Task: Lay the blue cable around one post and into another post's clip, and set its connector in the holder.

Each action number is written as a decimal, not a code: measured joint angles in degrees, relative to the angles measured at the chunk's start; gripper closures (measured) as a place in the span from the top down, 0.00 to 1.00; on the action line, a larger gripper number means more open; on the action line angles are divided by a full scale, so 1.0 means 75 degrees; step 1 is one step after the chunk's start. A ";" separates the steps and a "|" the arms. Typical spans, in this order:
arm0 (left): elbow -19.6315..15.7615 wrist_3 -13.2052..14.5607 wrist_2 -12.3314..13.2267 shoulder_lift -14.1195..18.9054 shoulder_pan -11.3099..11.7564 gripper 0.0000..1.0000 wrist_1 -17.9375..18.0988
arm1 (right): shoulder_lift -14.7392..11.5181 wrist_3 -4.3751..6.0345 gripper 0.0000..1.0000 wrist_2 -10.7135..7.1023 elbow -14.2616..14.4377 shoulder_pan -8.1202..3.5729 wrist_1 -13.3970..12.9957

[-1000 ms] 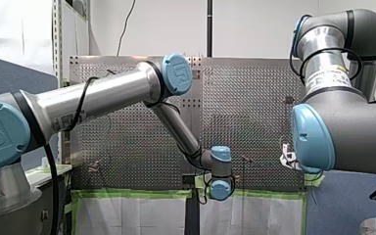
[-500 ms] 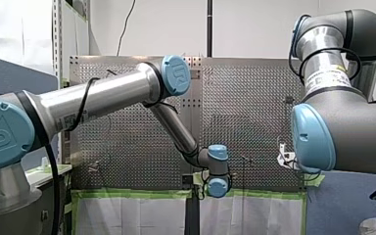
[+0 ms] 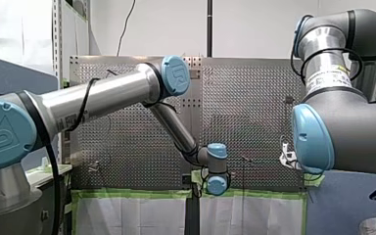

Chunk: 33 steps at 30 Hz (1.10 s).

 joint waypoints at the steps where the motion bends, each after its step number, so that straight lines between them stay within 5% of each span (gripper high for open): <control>1: -0.0003 -0.0009 -0.0003 0.0001 0.0002 0.04 0.0000 | 0.0004 0.0011 0.00 -0.0003 0.0000 -0.0019 -0.0003; 6: -0.0005 -0.0035 0.0006 -0.0001 0.0046 0.04 0.0009 | 0.0018 -0.0017 0.00 -0.0111 -0.0002 -0.0056 -0.0088; 19: 0.0000 0.0178 0.0254 -0.0003 0.0220 0.04 0.0039 | 0.0503 -0.0419 0.00 -0.1052 -0.0003 -0.0040 -0.0678; 28: -0.0008 0.0256 0.0256 0.0006 0.0241 0.04 -0.0005 | 0.0534 -0.0038 0.00 -0.1680 -0.0012 -0.0231 -0.0771; 33: -0.0010 0.0386 0.0526 0.0015 0.0149 0.01 0.0001 | 0.0536 0.0051 0.00 -0.2037 -0.0013 -0.0293 -0.0747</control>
